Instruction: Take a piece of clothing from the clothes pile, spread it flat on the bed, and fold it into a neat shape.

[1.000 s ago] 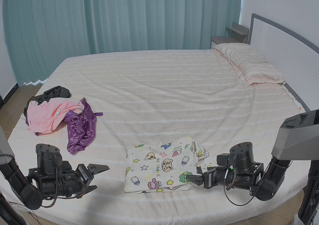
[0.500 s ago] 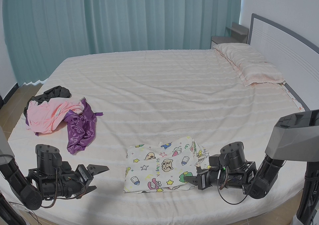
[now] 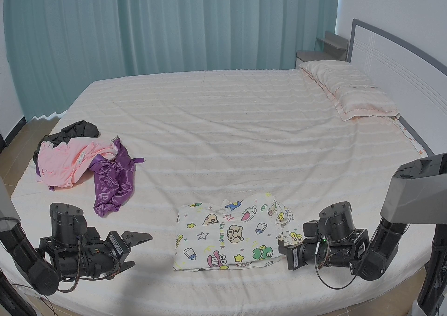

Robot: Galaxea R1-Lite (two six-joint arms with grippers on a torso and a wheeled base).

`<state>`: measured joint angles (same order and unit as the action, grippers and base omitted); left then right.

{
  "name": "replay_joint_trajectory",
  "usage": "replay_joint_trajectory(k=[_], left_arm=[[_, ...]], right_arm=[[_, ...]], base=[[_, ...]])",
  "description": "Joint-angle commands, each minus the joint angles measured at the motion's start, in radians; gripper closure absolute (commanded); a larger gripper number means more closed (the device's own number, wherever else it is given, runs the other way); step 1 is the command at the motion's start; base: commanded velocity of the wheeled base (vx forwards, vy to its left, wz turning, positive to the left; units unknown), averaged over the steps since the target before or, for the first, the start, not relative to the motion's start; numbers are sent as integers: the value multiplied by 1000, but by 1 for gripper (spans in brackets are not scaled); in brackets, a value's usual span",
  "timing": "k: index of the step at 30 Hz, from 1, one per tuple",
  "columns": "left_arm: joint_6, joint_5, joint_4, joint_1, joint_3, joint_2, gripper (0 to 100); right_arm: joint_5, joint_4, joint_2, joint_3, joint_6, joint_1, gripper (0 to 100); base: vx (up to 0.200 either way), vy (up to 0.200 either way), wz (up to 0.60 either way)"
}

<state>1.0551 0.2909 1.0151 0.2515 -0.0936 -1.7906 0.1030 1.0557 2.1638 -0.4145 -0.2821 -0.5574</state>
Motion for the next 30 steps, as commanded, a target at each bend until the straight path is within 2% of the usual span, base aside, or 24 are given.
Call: replay_joint_trajectory(k=[1, 5, 7, 13, 14, 17, 21, 30], left_arm=[[0, -2, 0, 0, 2, -1, 0], [-1, -2, 0, 0, 2, -3, 0], [-1, -2, 0, 0, 2, -3, 0], [-1, -2, 31, 0, 14, -7, 0], [-1, -2, 34, 0, 14, -7, 0], [-1, -2, 37, 0, 14, -7, 0], [-1, -2, 37, 0, 14, -9, 0], [-3, -4, 39, -3, 9, -24, 0]], right_arm=[[1, -2, -58, 37, 0, 33, 100], [3, 0, -65, 88, 1, 40, 100], [24, 3, -64, 106, 0, 51, 100], [37, 3, -59, 54, -3, 62, 100], [37, -5, -58, 42, -2, 59, 0], [49, -8, -44, 13, -2, 50, 0], [109, -8, -18, -35, -9, 47, 0], [123, -115, 44, -162, -11, 42, 0]], base=[[0, 0, 0], [0, 0, 0], [0, 0, 0], [0, 0, 0], [0, 0, 0], [0, 0, 0], [0, 0, 0], [0, 0, 0]])
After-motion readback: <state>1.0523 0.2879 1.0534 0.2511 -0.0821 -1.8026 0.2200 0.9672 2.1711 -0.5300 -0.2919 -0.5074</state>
